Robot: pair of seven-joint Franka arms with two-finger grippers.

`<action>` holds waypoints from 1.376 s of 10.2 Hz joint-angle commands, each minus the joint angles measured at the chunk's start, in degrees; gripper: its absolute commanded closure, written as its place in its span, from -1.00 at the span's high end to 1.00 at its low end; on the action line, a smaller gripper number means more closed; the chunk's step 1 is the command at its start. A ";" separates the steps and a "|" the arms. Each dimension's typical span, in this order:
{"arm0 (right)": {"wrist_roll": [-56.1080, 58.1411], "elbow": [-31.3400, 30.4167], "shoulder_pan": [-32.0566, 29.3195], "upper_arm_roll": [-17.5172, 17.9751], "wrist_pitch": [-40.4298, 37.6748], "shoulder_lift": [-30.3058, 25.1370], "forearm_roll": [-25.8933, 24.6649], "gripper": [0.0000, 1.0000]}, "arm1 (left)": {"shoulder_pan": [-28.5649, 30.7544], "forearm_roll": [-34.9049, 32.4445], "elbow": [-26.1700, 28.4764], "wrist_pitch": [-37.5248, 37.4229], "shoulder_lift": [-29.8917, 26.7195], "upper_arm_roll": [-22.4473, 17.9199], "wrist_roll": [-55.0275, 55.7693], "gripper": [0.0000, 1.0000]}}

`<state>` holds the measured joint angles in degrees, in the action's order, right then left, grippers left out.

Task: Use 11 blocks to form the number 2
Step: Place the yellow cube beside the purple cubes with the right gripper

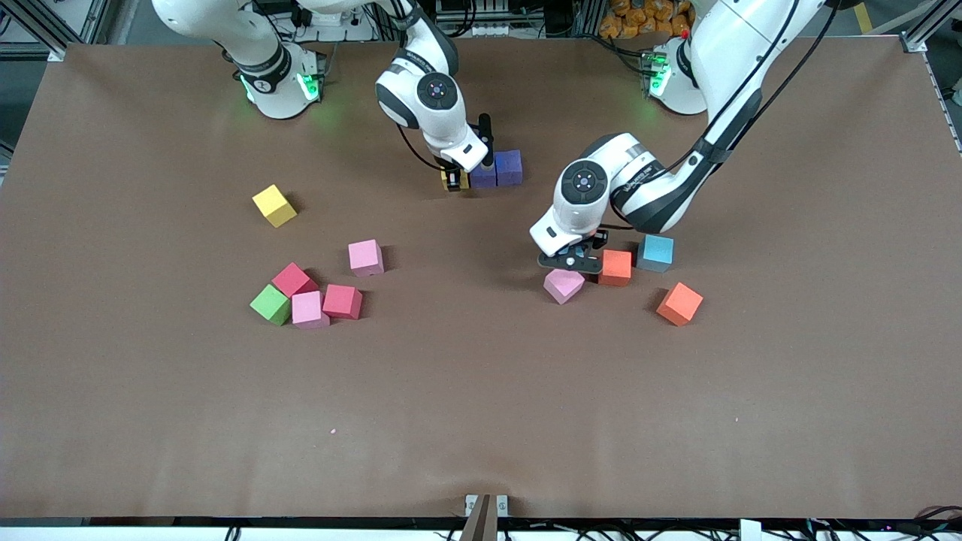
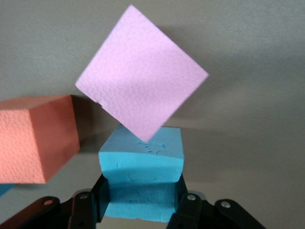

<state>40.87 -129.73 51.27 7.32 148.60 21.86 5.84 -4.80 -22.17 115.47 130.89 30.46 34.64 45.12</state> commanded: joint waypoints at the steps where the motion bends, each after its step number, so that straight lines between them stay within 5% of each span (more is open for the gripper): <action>1: -0.61 0.18 0.49 0.32 0.99 0.72 0.58 -0.45 | 0.40 1.42 0.01 -0.11 -0.75 2.26 5.22 0.02; 2: -0.61 0.18 0.49 0.32 0.99 0.72 0.66 -0.26 | 0.40 1.43 0.01 -0.80 -0.84 2.79 6.03 0.01; 4: -0.96 0.18 0.49 0.32 0.99 0.72 0.66 0.99 | 0.40 2.39 0.01 -1.86 -1.28 3.50 6.56 0.03; 8: -1.14 0.18 0.49 0.41 -0.59 -0.76 0.75 1.00 | 0.40 3.10 -0.07 -3.18 -1.28 5.35 9.37 0.03; 14: -1.05 0.18 -0.99 0.68 -16.21 -10.95 0.84 1.00 | 0.40 3.10 -0.25 -5.21 -1.28 8.68 13.66 0.03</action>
<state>40.37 -128.42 51.21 7.73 135.93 15.03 5.84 -4.78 -20.24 115.19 126.92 30.32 42.05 56.97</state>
